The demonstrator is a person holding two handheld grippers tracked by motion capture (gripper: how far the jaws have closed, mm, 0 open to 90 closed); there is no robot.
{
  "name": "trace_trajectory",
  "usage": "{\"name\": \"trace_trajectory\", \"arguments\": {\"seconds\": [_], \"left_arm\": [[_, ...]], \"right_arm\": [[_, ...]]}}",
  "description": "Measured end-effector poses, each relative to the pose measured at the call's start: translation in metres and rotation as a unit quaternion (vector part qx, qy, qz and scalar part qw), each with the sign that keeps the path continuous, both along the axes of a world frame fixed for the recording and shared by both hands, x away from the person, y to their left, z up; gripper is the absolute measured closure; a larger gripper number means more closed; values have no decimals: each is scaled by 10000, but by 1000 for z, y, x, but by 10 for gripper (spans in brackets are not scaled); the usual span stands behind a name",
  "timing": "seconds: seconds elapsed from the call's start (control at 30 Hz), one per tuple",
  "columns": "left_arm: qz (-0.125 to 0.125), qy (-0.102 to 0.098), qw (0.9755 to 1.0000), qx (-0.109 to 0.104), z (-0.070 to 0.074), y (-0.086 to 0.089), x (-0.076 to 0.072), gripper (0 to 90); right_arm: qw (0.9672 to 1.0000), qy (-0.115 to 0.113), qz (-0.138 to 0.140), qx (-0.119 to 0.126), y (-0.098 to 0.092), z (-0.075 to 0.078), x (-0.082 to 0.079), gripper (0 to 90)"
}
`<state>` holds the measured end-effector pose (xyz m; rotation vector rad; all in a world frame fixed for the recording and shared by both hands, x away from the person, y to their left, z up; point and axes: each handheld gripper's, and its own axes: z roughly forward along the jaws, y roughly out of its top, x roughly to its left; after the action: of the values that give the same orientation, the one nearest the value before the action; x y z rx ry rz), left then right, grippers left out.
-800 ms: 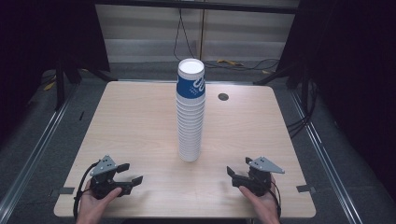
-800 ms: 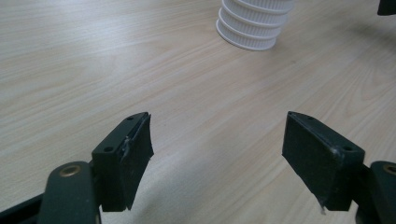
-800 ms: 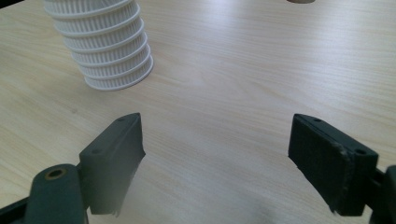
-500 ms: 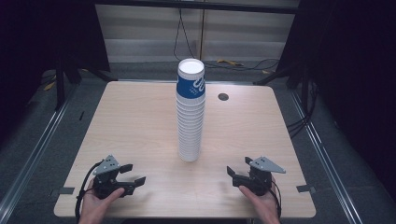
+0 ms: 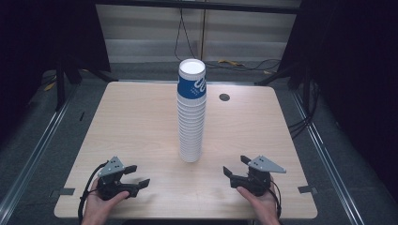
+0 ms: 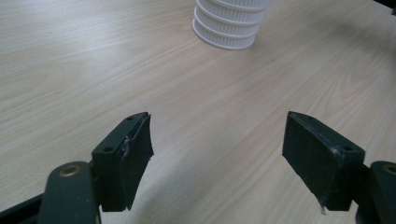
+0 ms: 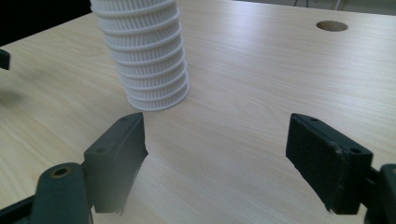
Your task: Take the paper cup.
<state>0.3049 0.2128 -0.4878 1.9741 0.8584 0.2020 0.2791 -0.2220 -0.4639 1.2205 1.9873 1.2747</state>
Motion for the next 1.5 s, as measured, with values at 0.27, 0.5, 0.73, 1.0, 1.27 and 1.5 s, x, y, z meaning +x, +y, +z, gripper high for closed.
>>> {"name": "trace_trajectory", "arguments": {"seconds": [0.27,0.5,0.73,1.0,1.27,1.5], "left_arm": [[-80,62,9999,53,-1,-2,1,240],[-83,95,9999,61,-2,-3,3,240],[-110,115,9999,51,-2,-3,3,240],[-138,74,9999,55,-1,-1,-1,240],[-151,73,9998,74,-1,0,0,240],[-135,76,9998,81,-1,1,-1,240]], "right_arm": [[9990,222,394,34,1,22,6,210],[9985,34,550,69,6,45,17,223],[9972,-15,729,139,15,71,31,241],[9954,-107,944,93,21,105,42,237],[9929,-239,1160,80,30,144,57,216],[9901,-262,1373,90,37,169,67,188]]}}
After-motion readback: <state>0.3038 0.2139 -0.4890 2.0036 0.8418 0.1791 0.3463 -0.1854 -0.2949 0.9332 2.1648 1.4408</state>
